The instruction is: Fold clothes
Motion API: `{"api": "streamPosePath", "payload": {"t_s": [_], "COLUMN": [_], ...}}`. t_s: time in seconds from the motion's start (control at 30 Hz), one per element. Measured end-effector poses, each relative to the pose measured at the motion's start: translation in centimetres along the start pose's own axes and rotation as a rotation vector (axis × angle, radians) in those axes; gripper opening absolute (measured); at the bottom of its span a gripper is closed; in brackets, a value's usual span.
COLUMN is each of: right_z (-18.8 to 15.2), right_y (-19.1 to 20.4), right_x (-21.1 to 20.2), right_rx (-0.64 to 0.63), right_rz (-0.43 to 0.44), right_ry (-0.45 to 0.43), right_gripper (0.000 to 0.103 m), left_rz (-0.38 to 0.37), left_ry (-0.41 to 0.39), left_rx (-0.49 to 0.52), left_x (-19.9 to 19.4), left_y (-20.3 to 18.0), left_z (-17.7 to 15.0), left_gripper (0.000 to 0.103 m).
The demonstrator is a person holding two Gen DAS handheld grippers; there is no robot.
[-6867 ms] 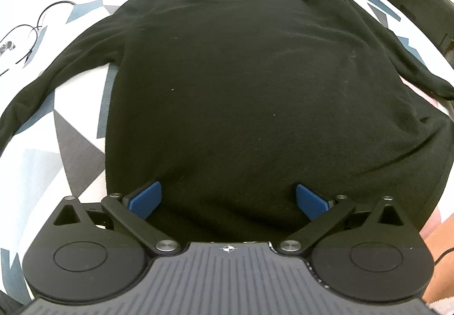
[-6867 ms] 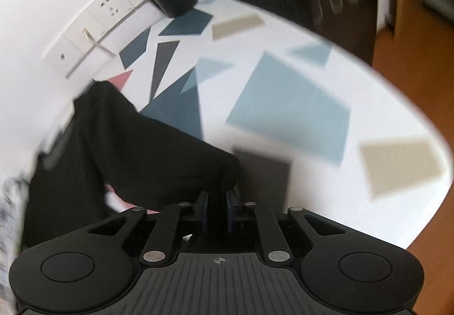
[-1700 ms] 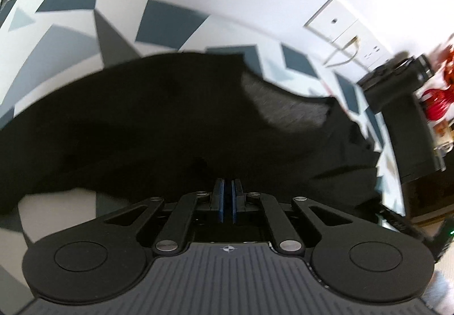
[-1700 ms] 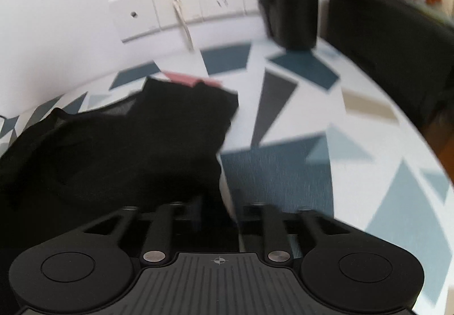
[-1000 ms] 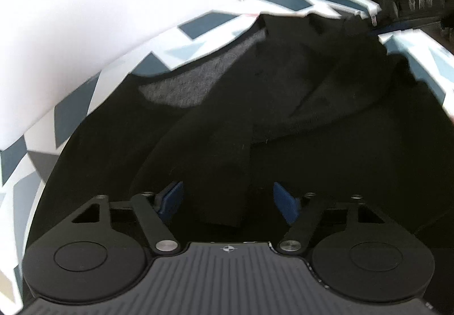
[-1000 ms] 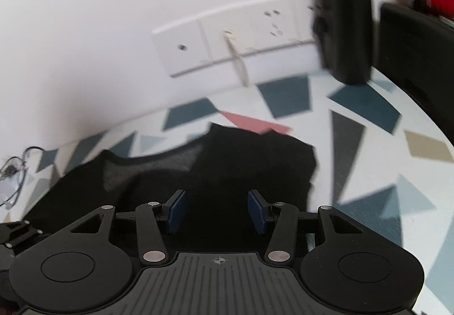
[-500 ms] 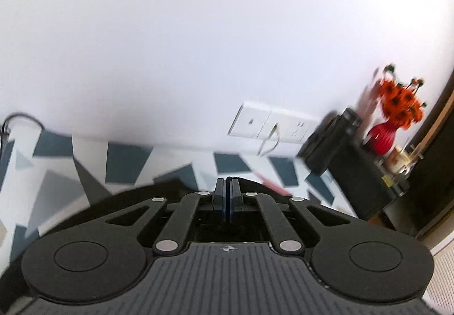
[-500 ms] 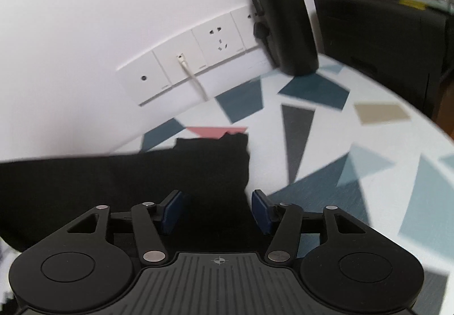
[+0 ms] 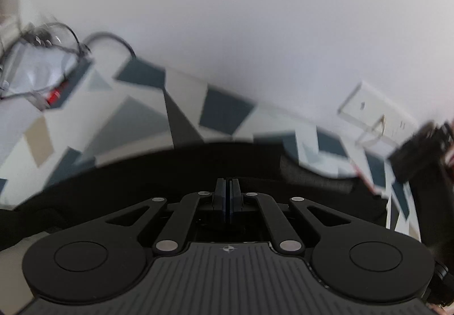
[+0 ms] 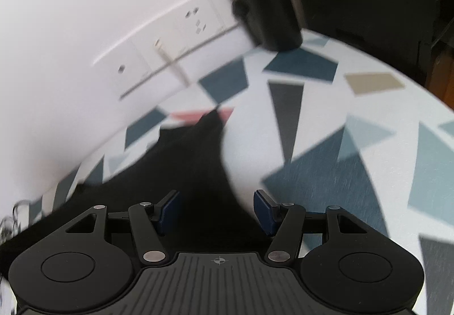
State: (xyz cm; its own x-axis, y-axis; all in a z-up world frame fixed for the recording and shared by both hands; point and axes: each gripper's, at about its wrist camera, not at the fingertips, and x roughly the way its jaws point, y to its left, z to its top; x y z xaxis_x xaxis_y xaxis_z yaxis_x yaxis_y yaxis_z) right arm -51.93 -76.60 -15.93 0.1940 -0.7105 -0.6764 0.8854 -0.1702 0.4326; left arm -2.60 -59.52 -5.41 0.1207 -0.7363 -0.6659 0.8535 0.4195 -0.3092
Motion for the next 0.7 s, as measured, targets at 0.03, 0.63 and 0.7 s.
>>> {"api": "streamPosePath", "payload": {"t_s": [0.03,0.63,0.7], "right_z": [0.7,1.1,1.1], "right_y": [-0.2,7.5,7.1], "right_x": [0.4,9.5,10.2], "right_rx": [0.012,-0.438,-0.436], "right_rz": [0.0,0.01,0.01], "right_ry": [-0.013,0.04,0.068], "right_gripper": [0.054,0.03,0.004], "left_rz": [0.019,0.077,0.075], "left_ry": [-0.073,-0.053,-0.063], "left_rx": [0.026,0.081,0.09], "left_x": [-1.6,0.0,-0.1], "left_y": [-0.5,-2.2,-2.5], "left_z": [-0.2,-1.4,-1.2], "left_gripper": [0.002,0.003,0.003]}}
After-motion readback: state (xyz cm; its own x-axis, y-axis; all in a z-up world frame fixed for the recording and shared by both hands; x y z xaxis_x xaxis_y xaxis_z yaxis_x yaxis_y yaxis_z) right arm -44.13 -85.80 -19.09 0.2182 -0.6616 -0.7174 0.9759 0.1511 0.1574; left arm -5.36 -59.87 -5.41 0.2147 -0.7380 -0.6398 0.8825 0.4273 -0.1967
